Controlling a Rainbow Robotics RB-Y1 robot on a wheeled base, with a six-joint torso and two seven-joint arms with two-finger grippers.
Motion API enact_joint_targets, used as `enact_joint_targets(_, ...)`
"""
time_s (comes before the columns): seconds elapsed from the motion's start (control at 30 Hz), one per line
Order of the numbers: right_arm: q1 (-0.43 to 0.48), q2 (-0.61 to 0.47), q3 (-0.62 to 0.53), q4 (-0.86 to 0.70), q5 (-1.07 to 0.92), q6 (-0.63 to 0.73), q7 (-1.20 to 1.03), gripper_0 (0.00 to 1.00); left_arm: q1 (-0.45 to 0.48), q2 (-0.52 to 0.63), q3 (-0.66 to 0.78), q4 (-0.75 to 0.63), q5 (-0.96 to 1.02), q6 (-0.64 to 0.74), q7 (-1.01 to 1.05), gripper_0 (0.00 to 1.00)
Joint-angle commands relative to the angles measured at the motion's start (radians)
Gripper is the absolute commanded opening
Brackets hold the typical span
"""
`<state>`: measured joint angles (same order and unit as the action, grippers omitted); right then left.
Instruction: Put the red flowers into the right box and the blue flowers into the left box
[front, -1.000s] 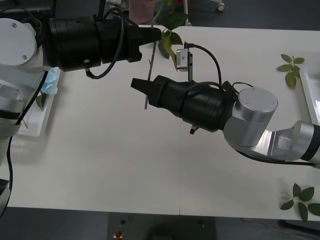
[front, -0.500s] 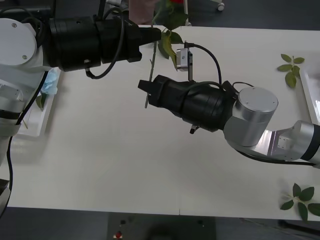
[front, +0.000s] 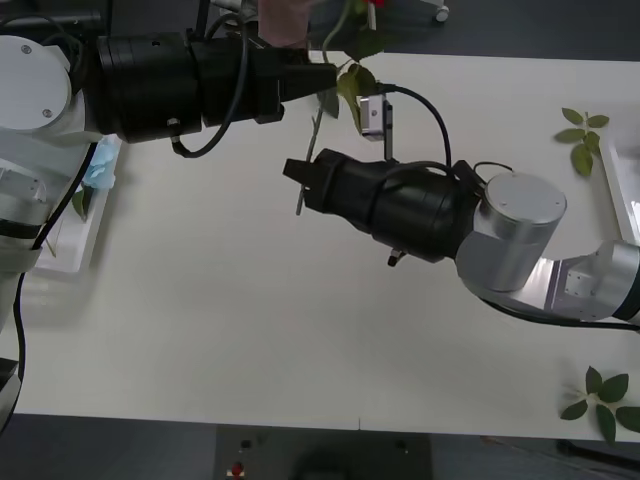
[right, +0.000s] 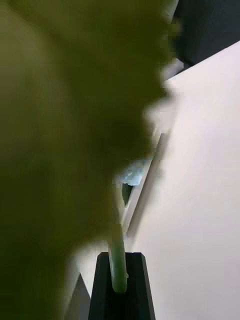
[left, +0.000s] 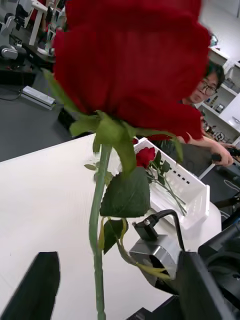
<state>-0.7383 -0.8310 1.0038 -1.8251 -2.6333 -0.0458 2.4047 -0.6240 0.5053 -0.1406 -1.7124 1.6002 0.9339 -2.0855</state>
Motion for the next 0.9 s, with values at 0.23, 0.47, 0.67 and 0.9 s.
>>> enact_joint_targets(0.23,-0.046,-0.401,-0.068,-0.175,-0.044,0.141,-0.111,0.0,0.0,0.002,0.033,-0.026,0.024,-0.007,-0.031,1.0)
enact_joint_targets(0.47,-0.079,-0.738,-0.174,-0.148,-0.065,0.52,-0.311,0.0,0.0,0.137,0.084,-0.024,0.041,0.069,-0.016,1.0)
enact_joint_targets(0.67,-0.081,-0.852,-0.264,0.083,-0.05,0.871,-0.42,0.0,0.0,0.318,0.139,0.057,0.056,0.23,0.002,1.0)
enact_joint_targets(0.9,-0.138,-0.838,-0.3,0.537,0.133,1.337,-0.453,0.0,0.0,0.466,0.142,0.189,-0.006,0.338,0.021,1.0)
